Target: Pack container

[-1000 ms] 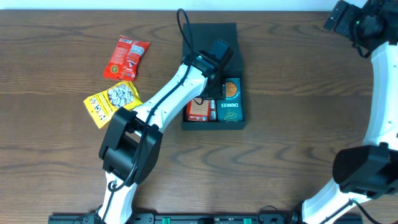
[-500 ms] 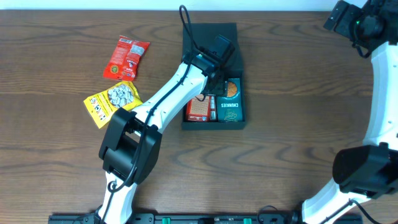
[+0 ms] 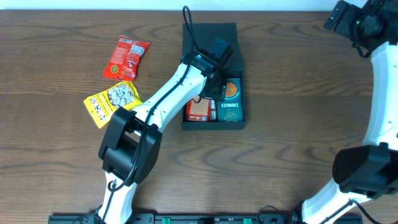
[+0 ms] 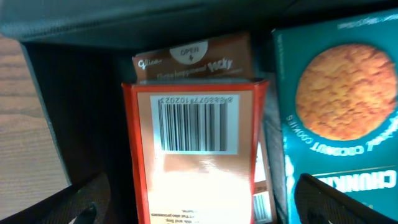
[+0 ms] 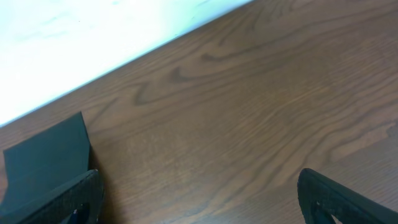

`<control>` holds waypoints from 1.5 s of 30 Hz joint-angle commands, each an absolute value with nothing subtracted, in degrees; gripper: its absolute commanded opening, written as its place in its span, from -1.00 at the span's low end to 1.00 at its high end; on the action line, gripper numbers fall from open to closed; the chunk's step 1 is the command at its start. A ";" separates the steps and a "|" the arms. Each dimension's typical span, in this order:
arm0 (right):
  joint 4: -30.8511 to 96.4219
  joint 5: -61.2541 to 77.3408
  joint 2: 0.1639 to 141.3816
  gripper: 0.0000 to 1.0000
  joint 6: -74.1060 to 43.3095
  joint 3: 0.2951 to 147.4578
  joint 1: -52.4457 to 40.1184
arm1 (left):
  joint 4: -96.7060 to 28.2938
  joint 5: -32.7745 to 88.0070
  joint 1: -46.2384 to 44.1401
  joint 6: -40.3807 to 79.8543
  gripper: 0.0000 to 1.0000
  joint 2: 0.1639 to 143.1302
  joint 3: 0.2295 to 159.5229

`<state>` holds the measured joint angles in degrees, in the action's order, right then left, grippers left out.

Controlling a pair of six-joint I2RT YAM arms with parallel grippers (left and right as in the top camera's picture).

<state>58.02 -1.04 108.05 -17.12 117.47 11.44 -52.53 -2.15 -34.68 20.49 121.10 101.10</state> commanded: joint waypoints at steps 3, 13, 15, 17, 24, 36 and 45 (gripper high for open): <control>58.06 -0.78 108.01 0.99 -16.25 117.47 11.97 | -52.53 -2.94 -34.37 19.49 0.92 121.62 98.80; 58.13 0.30 108.01 0.99 -16.25 117.47 11.97 | -52.73 -6.22 -33.98 21.32 1.00 121.62 98.76; 58.11 0.30 108.01 0.99 -16.25 117.47 11.97 | -52.71 -6.20 -33.98 22.52 1.00 121.62 98.76; 58.11 0.30 108.01 0.98 -16.25 117.47 11.97 | -52.49 -6.17 -34.00 23.38 0.87 121.62 98.78; 58.06 0.27 108.01 0.99 -16.23 117.47 11.97 | -51.77 -5.50 -34.06 23.99 0.66 121.62 98.89; 58.11 0.51 108.01 0.98 -16.23 117.47 11.97 | -51.64 -6.02 -34.06 31.29 0.53 121.62 98.89; 58.54 0.73 108.01 0.98 -16.23 117.47 11.97 | -52.40 -6.61 -34.06 31.77 0.53 121.60 99.20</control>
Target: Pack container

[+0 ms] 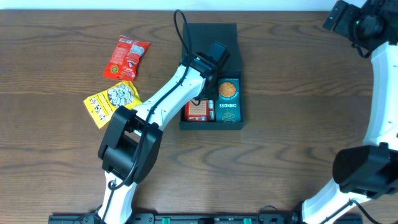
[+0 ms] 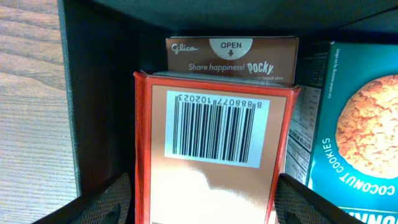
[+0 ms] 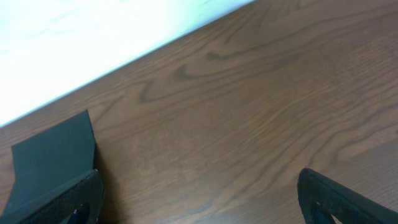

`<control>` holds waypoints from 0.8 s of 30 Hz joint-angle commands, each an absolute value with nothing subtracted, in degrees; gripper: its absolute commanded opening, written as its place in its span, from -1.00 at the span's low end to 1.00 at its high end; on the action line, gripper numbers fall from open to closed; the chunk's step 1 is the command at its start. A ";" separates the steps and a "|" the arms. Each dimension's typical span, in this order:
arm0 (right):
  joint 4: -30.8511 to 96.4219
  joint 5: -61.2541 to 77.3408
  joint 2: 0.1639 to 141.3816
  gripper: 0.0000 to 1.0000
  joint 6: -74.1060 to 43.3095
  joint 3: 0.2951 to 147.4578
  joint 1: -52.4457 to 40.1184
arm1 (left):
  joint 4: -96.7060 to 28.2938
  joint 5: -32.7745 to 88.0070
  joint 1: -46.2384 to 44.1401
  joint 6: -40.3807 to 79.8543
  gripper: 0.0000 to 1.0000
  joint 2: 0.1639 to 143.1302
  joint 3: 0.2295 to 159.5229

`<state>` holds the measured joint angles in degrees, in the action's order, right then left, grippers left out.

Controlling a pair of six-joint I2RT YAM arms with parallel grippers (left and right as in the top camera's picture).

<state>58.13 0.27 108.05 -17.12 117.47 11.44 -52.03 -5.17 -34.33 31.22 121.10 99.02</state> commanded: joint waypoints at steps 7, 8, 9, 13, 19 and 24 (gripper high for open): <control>61.60 0.91 108.03 0.83 -14.90 117.21 11.92 | -57.71 -10.44 -33.39 31.73 0.52 118.45 107.74; 62.19 0.95 108.03 0.68 -14.90 117.08 11.92 | -59.05 -11.90 -32.82 31.73 0.52 117.32 109.54; 62.74 1.52 108.03 0.46 -14.85 116.75 11.79 | -60.14 -12.45 -31.99 31.73 0.54 115.96 111.22; 63.29 8.47 108.05 -0.86 -12.34 113.45 9.87 | -60.86 -12.19 -26.76 31.75 0.60 108.81 114.34; 57.08 20.23 108.40 -0.97 -7.29 101.67 -0.40 | -64.60 -9.85 -13.69 31.79 0.63 103.66 113.80; 51.86 20.14 108.60 -0.97 -5.06 95.61 -10.28 | -63.70 -2.20 -8.88 32.21 0.61 105.43 108.09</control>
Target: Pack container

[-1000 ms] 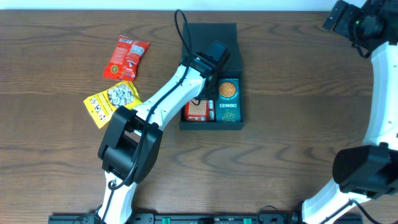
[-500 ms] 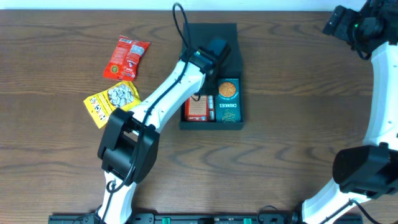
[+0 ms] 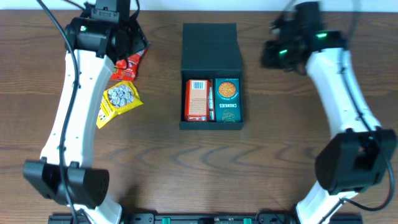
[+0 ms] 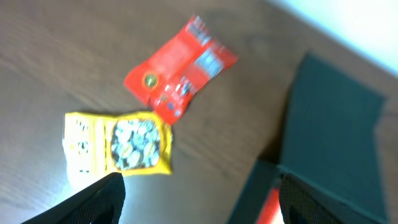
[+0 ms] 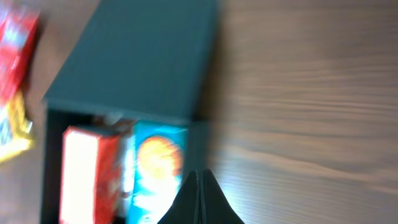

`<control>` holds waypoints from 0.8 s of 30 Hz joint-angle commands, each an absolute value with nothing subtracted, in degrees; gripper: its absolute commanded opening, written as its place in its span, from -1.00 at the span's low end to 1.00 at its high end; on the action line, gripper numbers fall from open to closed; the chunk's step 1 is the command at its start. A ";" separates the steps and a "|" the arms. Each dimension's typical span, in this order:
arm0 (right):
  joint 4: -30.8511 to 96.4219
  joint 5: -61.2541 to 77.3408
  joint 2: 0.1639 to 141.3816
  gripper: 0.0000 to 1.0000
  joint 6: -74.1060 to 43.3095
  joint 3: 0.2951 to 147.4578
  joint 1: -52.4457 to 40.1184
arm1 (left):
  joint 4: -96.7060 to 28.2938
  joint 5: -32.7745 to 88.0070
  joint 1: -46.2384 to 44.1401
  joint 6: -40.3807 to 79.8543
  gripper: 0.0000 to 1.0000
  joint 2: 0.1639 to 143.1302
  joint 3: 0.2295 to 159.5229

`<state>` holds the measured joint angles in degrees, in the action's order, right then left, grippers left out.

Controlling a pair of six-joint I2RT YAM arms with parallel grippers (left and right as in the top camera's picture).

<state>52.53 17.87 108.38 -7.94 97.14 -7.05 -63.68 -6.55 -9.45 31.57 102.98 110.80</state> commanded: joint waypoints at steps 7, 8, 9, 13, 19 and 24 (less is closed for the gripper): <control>50.39 16.75 113.32 -0.97 -5.10 93.08 -19.75 | -58.11 4.56 -8.54 32.16 0.71 107.39 98.28; 50.26 16.80 114.54 -0.97 -5.39 93.08 -20.53 | -56.45 6.28 -8.54 32.21 0.71 107.53 96.73; 50.30 16.88 115.26 -0.97 -5.54 93.08 -21.04 | -54.74 7.55 -8.54 32.21 0.71 107.55 95.15; 51.20 16.95 117.58 -0.97 -5.76 93.08 -23.11 | -51.83 10.04 -8.75 32.75 0.73 107.55 90.80; 51.86 16.93 118.52 -0.97 -5.74 93.08 -25.34 | -48.95 13.23 -8.78 33.08 0.75 107.55 85.01; 51.86 16.93 119.63 -0.97 -6.42 93.08 -26.92 | -45.43 15.11 -9.67 34.28 0.76 107.55 81.01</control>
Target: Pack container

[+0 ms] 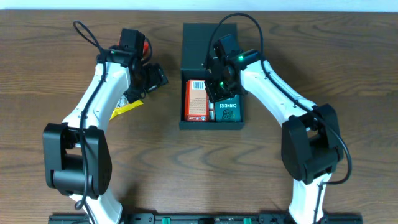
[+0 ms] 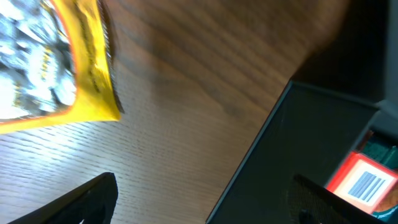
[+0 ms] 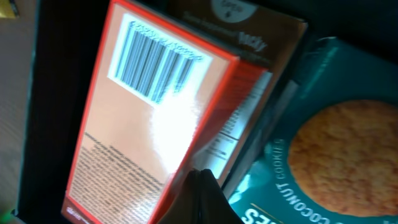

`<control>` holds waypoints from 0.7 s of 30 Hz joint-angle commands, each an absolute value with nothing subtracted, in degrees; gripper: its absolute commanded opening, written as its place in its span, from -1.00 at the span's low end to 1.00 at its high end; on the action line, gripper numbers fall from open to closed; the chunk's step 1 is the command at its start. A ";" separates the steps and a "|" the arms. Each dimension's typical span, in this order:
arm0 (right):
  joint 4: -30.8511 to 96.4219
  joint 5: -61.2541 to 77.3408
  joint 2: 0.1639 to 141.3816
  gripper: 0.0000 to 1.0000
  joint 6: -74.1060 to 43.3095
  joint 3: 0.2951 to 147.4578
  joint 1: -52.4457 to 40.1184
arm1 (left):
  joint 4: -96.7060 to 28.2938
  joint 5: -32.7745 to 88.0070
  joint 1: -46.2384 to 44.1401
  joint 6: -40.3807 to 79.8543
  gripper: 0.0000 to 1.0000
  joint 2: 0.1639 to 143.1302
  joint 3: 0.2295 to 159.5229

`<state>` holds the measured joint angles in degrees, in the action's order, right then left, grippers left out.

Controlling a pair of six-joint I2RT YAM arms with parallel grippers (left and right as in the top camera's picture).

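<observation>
The black container (image 1: 211,125) stands mid-table with its lid (image 1: 210,43) folded back. In it lie an orange box (image 1: 197,101) barcode up, a brown Pocky box (image 3: 249,22) under it, and a teal cookie box (image 1: 229,107). My right gripper (image 1: 217,87) is shut, its tip (image 3: 202,180) at the seam between the orange box (image 3: 155,118) and the teal box (image 3: 323,149). My left gripper (image 1: 154,78) is open and empty over bare table (image 2: 202,186), between the yellow packet (image 2: 43,68) and the container wall (image 2: 292,143).
A red snack packet (image 1: 142,47) lies at the back left, mostly hidden by my left arm. The yellow packet (image 1: 124,107) shows only partly under that arm. Cables loop above both arms near the lid.
My left gripper has moved from high over the red packet down to the table beside the container. My shut right gripper has moved from beside the lid into the container.
At first my open left gripper hung over the orange box in the container, the right arm far back right. Later the left was over the packets and the right, shut, was by the lid. Now the right is at the boxes, the left beside the container.
</observation>
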<state>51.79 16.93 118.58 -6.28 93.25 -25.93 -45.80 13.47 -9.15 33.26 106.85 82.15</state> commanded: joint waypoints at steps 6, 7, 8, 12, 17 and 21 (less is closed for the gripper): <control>51.79 16.97 120.88 -0.96 -7.88 93.08 -28.51 | -43.48 15.11 -11.51 34.96 0.79 107.55 78.85; 51.83 16.97 120.88 -0.97 -7.88 93.08 -28.82 | -43.42 15.09 -11.86 34.96 0.79 107.55 78.85; 51.90 16.93 120.88 -0.96 -7.88 93.08 -28.97 | -43.22 15.09 -12.25 34.96 0.80 107.55 78.85; 52.80 16.88 120.88 -0.97 -7.88 93.08 -28.95 | -43.20 15.05 -13.17 34.94 0.81 107.55 78.85; 53.87 15.88 120.68 -0.97 -7.88 93.62 -28.49 | -42.94 14.59 -12.75 34.94 0.70 107.55 78.91; 57.41 11.73 119.77 -0.97 -7.84 98.15 -27.33 | -43.18 12.01 -11.77 34.72 0.65 107.42 79.94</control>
<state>56.84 14.87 120.18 -7.20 94.52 -28.08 -43.00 14.39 -12.58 34.72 106.94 79.07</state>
